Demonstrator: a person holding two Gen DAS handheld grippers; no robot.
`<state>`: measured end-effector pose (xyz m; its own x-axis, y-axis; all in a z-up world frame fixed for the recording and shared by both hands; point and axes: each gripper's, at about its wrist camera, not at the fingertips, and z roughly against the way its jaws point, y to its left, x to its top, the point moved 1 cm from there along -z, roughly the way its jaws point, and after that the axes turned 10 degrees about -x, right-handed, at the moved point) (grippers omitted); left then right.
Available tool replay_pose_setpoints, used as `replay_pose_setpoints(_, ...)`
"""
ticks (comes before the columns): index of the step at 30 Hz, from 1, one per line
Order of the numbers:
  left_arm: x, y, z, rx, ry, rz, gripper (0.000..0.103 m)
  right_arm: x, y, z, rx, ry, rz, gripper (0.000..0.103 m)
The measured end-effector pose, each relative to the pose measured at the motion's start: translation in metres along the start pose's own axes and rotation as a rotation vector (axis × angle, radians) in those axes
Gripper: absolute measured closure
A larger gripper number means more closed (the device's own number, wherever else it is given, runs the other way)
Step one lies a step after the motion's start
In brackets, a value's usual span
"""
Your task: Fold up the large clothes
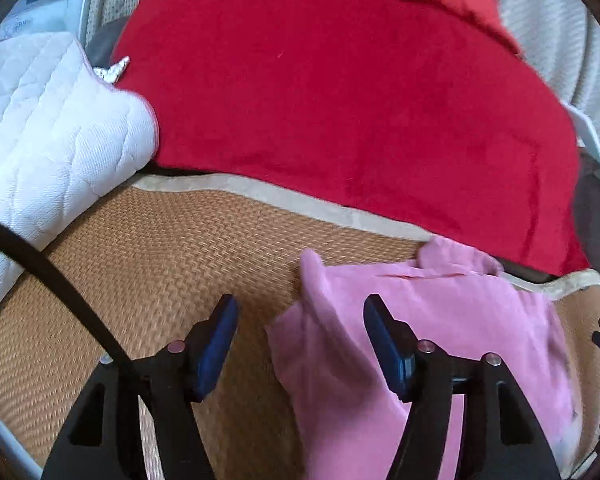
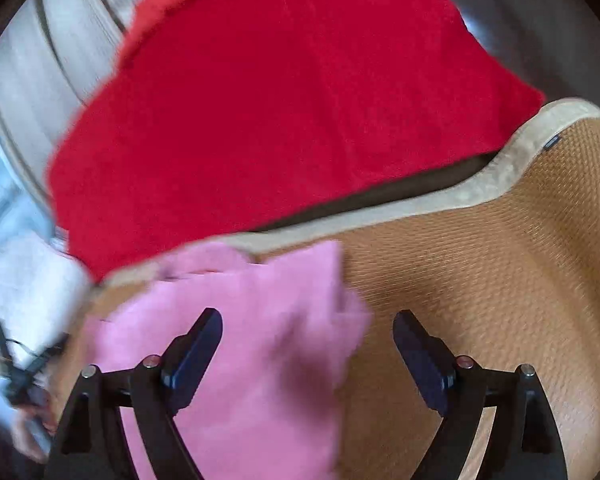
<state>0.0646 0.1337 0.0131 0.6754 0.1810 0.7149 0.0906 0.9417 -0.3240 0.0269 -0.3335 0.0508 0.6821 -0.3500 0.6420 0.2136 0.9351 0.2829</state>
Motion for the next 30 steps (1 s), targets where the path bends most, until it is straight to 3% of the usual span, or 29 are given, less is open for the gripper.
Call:
replay_pose_setpoints(1,-0.006,-0.007,0.003,-0.014,-0.003,0.0,0.032,-0.007,0.006,0.011,0.065,0.003,-0.006,0.013)
replay_pose_setpoints(5,-0.03,-0.028,0.008,-0.038,0.018,-0.048,0.031,-0.045,0.028,0.021,0.193,0.062,0.023,0.013)
replay_pose_setpoints(7,-0.039,-0.031,0.001,-0.029,0.046,-0.063,0.031,-0.062,0.031,0.003,0.175,0.12,0.062,0.013)
replay_pose_setpoints(10,-0.049,-0.028,-0.005,-0.019,0.089,-0.038,0.031,-0.088,0.012,-0.037,0.057,0.239,0.026,0.014)
replay_pose_setpoints(12,-0.055,-0.026,-0.011,-0.012,0.113,-0.028,0.031,-0.092,0.001,-0.039,-0.008,0.215,-0.005,0.014)
replay_pose_setpoints(15,-0.059,-0.023,-0.019,0.005,0.137,-0.033,0.031,-0.088,-0.004,-0.032,0.015,0.216,-0.044,0.014)
replay_pose_setpoints(19,-0.065,-0.02,-0.026,0.01,0.15,-0.021,0.031,-0.073,-0.003,-0.003,0.005,0.125,-0.038,0.014)
replay_pose_setpoints(24,-0.069,-0.023,-0.031,0.016,0.156,-0.034,0.031,-0.058,0.026,0.018,0.117,0.052,0.012,0.013)
replay_pose_setpoints(26,-0.071,-0.021,-0.035,0.015,0.161,-0.035,0.03,-0.066,0.039,0.011,0.159,0.077,0.049,0.01)
replay_pose_setpoints(29,-0.073,-0.018,-0.04,0.023,0.178,-0.041,0.026,-0.086,0.032,-0.037,0.125,0.242,0.029,0.01)
replay_pose_setpoints(30,-0.073,-0.018,-0.038,0.021,0.178,-0.037,0.027,-0.087,0.03,-0.036,0.14,0.211,0.014,0.01)
